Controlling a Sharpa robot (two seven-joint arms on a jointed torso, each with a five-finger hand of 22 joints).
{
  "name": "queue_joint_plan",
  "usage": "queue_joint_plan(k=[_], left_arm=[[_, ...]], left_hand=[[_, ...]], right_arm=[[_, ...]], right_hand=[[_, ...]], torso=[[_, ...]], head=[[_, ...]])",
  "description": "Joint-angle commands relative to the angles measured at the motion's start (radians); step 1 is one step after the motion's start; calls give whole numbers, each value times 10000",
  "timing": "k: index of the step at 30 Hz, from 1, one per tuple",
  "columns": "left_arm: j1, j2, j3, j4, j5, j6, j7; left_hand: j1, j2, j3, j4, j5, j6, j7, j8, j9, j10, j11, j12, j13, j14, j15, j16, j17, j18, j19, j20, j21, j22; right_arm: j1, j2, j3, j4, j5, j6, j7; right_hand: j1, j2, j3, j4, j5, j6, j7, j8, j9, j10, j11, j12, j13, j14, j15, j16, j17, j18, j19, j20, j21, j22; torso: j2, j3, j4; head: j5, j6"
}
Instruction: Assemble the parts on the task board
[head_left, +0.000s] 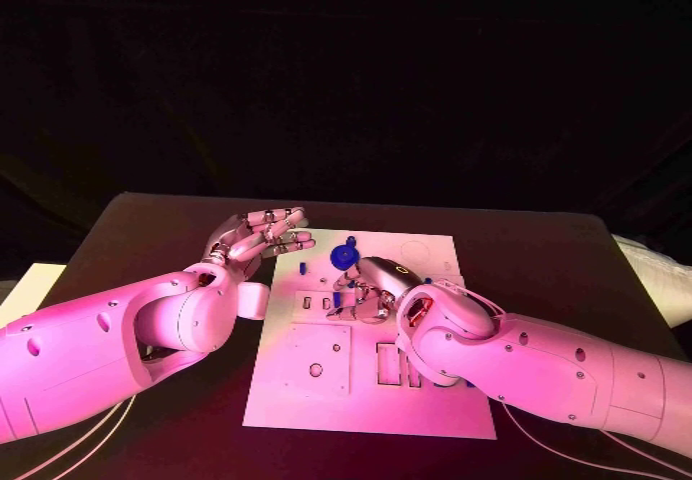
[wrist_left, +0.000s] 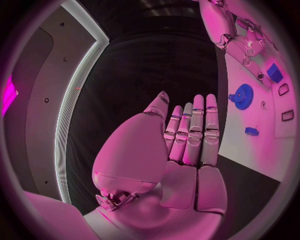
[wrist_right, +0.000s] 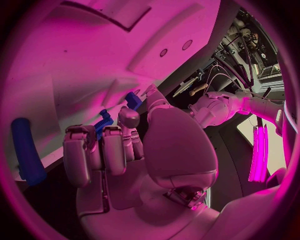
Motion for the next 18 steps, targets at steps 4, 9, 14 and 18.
queue_joint_plan(k=[4,9,14,18], left_arm=[[4,-3,8,14,-677,-74,-475],[4,-6,8,-53,-2088,-277,-1718],[13,-5,11,-124,-4436,83,-4358],[58,42,86,-133,-6163,1136,-6613]], left_hand=[[-232,97,-145,-87,-54,375,-260,-18,11,531,-312,13,31,1642,-483,680,649,147,1491,-513,643,305],[-523,92,-266,68,-67,862,-494,107,67,1901,-742,477,258,3638,-1042,2053,1714,147,2947,-1040,1565,769],[-1198,97,-538,606,-58,1229,-941,363,149,3204,-1250,1869,1208,4096,-1436,10067,9219,-7,4090,-1534,3393,2115],[-1839,87,-1076,1273,-74,1192,-1022,937,383,2591,-1392,4093,3037,3983,-1528,12644,11947,-550,4259,-1708,7256,6246]], right_arm=[[-97,-275,216,578,34,-1907,713],[-122,-673,472,1092,600,-2144,1441],[-118,-1430,861,1770,2357,-2075,2519],[30,-2119,1044,2077,3825,-2327,2676]], right_hand=[[398,76,-157,166,239,-206,8,-40,6,-2,46,145,-3,677,97,-32,685,-5,307,81,-58,1380],[512,147,-168,212,291,-179,-3,-14,19,3,41,179,-5,673,94,-44,666,-4,306,83,-61,1377],[768,379,-100,178,453,-89,-29,26,36,-40,14,153,-61,640,73,-127,520,14,259,72,-101,1300],[874,614,-65,149,693,90,-74,99,67,-100,-26,86,-143,579,40,-283,256,75,102,44,-233,1040]], torso=[[-17,30,-13],[-91,71,-37],[-200,165,-59],[-299,203,-111]], head=[[-40,44],[-17,31],[115,-2],[157,-72]])
